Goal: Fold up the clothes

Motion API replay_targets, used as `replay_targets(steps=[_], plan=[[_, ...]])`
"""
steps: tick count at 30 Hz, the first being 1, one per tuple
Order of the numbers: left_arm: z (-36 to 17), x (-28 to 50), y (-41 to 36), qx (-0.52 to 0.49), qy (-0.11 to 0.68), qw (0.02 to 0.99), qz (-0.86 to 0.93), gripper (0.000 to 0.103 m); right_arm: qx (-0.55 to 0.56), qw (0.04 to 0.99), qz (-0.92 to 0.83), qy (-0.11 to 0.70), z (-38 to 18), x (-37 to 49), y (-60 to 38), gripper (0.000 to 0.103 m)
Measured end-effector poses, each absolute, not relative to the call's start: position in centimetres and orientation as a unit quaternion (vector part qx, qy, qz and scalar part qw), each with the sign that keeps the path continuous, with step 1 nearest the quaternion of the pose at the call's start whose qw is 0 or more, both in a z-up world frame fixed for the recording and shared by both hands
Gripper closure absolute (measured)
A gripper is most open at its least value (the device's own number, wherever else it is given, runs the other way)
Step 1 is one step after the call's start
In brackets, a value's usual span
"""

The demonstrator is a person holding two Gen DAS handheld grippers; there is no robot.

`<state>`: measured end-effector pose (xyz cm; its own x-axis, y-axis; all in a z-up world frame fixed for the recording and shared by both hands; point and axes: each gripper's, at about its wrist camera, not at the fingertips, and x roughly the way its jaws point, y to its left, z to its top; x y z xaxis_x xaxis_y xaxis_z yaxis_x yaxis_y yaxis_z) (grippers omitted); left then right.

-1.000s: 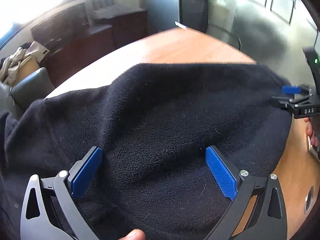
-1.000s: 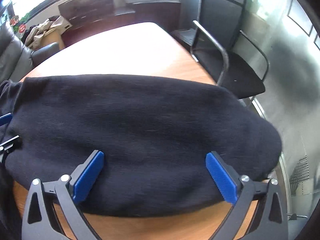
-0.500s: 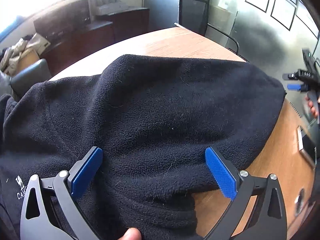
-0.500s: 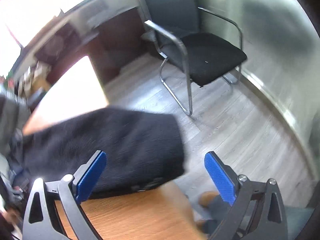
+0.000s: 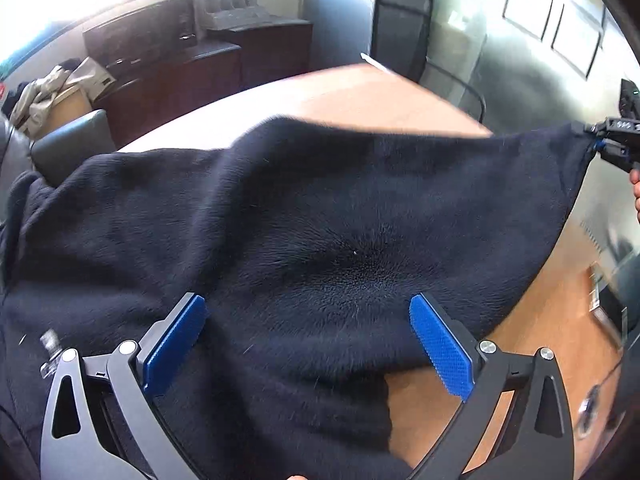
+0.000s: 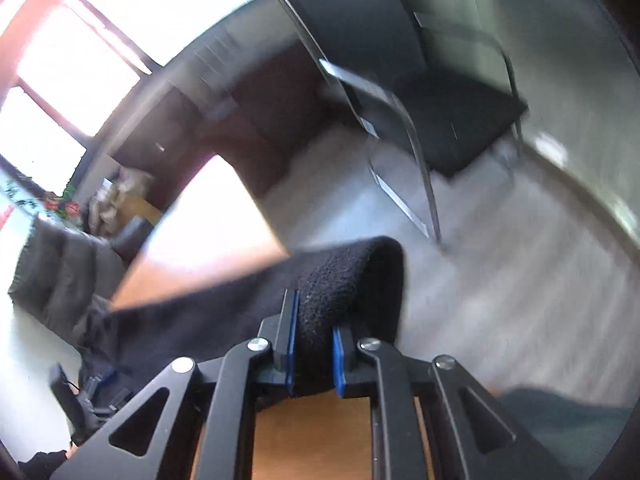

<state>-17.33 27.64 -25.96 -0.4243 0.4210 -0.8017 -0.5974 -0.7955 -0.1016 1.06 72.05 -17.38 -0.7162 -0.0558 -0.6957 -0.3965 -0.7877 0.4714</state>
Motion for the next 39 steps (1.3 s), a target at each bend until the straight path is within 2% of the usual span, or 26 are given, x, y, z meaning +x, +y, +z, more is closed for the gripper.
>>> replay_targets(steps=[4, 11, 13, 20, 25, 28, 31, 39], plan=[[-27.7, -15.9, 27.2, -0.451, 0.094, 0.287, 0.840, 0.000, -0.306, 0.034, 0.922, 0.237, -8.2, -0.3, 64.6, 0.089], [-29.3, -15.7, 29.4, -0.434, 0.104, 0.282, 0.849, 0.000, -0.237, -0.092, 0.958, 0.132, 4.0, -3.0, 49.2, 0.089], [-29.3, -15.8, 30.0, -0.434, 0.101, 0.282, 0.849, 0.000, -0.225, -0.113, 0.961, 0.112, 6.1, -4.0, 45.7, 0.089], [-25.6, -12.6, 21.5, -0.402, 0.054, 0.282, 0.869, 0.000, -0.220, -0.205, 0.952, 0.062, 10.1, -5.9, 35.6, 0.089], [-24.9, -8.5, 9.6, -0.400, 0.056, 0.216, 0.889, 0.000, -0.222, -0.303, 0.926, 0.047, 11.2, -6.8, 25.5, 0.089], [-25.5, -7.2, 5.6, -0.406, 0.035, 0.194, 0.892, 0.000, -0.247, -0.351, 0.903, 0.031, 9.4, -8.3, 18.1, 0.089], [-26.1, -5.9, 1.6, -0.411, 0.014, 0.172, 0.895, 0.000, -0.296, -0.372, 0.880, -0.005, 4.2, -9.8, 9.8, 0.089], [-27.6, -2.4, -9.1, -0.423, -0.043, 0.112, 0.898, 0.000, -0.429, -0.343, 0.826, -0.128, -16.4, -10.4, -6.1, 0.089]])
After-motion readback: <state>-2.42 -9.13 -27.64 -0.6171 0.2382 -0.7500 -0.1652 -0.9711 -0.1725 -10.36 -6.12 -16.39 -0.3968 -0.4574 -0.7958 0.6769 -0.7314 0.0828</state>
